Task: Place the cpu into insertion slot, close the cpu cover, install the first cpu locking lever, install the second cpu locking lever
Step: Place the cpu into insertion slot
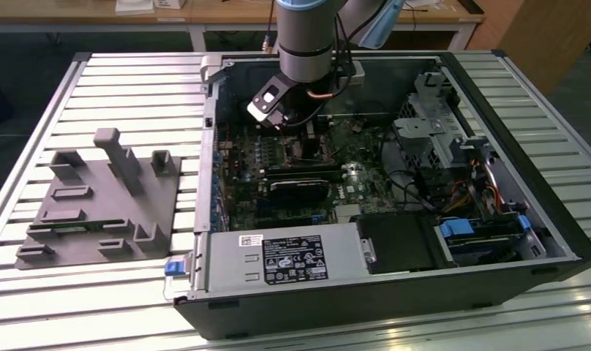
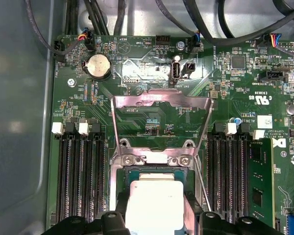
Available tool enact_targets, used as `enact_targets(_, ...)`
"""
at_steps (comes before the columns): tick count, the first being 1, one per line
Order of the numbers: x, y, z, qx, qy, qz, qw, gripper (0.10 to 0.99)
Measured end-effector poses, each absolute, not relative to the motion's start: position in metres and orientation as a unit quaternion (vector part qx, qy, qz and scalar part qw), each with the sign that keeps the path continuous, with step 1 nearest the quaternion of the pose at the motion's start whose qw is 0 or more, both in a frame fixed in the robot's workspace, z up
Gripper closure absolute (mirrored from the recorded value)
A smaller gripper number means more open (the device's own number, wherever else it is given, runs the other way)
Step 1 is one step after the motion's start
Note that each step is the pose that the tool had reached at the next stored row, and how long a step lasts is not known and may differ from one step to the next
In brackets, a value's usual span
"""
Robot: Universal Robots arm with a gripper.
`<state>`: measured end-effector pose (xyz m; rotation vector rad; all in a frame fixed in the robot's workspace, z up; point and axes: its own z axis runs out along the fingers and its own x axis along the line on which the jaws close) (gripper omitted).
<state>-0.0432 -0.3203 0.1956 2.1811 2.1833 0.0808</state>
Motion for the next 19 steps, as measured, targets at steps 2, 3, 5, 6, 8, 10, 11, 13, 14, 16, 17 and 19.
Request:
enact_targets(2,-0.0432,-0.3203,0.1956,0.706,0.707,0.026,0.027,0.561)
enact_targets(3,-0.0432,-0.3203,0.1956,0.706,0.707,0.026,0.027,0.561)
enact_targets(5,-0.0432,-0.3204,0.1958,0.706,0.707,0.028,0.025,0.561)
enact_targets(6,-0.0432,-0.3203,0.1958,0.706,0.707,0.029,0.024,0.561)
enact_targets(8,-0.0432,-0.3203,0.1958,0.706,0.707,0.030,0.024,0.561)
enact_targets(10,-0.0432,-0.3203,0.1957,0.706,0.707,0.030,0.024,0.561)
enact_targets(11,-0.0431,-0.3204,0.1957,0.706,0.707,0.030,0.024,0.561)
enact_targets(13,-0.0430,-0.3205,0.1957,0.706,0.707,0.030,0.024,0.561)
enact_targets(14,-0.0429,-0.3205,0.1957,0.706,0.707,0.030,0.024,0.561)
enact_targets(16,-0.0429,-0.3205,0.1957,0.706,0.707,0.030,0.024,0.561)
enact_targets(17,-0.0429,-0.3205,0.1957,0.706,0.707,0.030,0.024,0.561)
enact_targets(19,-0.0428,-0.3205,0.1956,0.706,0.707,0.030,0.024,0.561)
